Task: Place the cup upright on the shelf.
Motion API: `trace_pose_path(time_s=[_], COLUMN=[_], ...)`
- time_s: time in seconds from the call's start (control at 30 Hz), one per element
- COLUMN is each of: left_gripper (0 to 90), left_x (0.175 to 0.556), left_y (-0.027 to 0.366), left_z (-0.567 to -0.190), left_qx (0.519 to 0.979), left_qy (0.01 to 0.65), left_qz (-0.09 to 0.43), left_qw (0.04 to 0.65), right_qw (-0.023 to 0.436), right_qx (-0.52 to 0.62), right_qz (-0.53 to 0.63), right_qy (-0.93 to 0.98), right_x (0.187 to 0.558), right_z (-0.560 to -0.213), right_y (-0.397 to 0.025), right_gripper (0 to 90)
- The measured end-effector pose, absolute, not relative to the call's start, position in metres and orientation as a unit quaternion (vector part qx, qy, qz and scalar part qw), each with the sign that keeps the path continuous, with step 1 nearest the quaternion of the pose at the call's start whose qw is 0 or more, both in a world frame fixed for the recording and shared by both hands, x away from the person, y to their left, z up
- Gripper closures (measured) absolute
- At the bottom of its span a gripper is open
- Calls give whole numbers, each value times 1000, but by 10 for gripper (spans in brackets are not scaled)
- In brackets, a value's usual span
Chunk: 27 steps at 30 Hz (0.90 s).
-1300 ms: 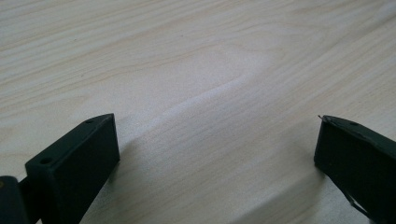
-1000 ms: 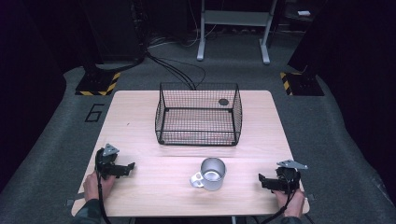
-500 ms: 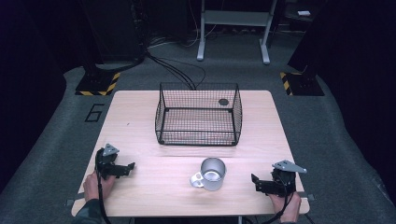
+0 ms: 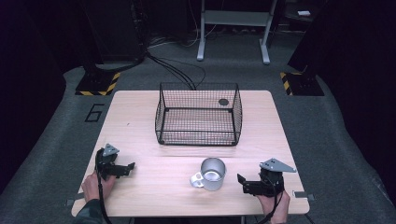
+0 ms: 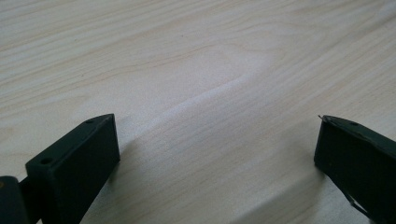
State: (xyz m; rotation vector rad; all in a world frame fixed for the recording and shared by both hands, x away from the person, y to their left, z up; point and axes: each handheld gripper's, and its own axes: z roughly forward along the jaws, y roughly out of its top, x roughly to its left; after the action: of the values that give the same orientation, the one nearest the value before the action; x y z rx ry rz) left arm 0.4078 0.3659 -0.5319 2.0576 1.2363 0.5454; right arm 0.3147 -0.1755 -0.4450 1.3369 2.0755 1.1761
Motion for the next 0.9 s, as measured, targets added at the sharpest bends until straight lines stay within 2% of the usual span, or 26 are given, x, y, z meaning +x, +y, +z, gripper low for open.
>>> trace_pose_path(time_s=[0.43, 0.9], left_gripper=[0, 0], left_x=[407, 407], left_y=[365, 365], left_z=[-532, -532], left_qx=[786, 786], left_qy=[477, 478], left_qz=[207, 207], left_qw=[335, 334], right_qw=[187, 164], right_qx=[446, 429], right_qz=[440, 434], right_qy=[757, 775], right_x=[314, 322], right_z=[-435, -442], right_y=[-132, -94], right_gripper=[0, 0])
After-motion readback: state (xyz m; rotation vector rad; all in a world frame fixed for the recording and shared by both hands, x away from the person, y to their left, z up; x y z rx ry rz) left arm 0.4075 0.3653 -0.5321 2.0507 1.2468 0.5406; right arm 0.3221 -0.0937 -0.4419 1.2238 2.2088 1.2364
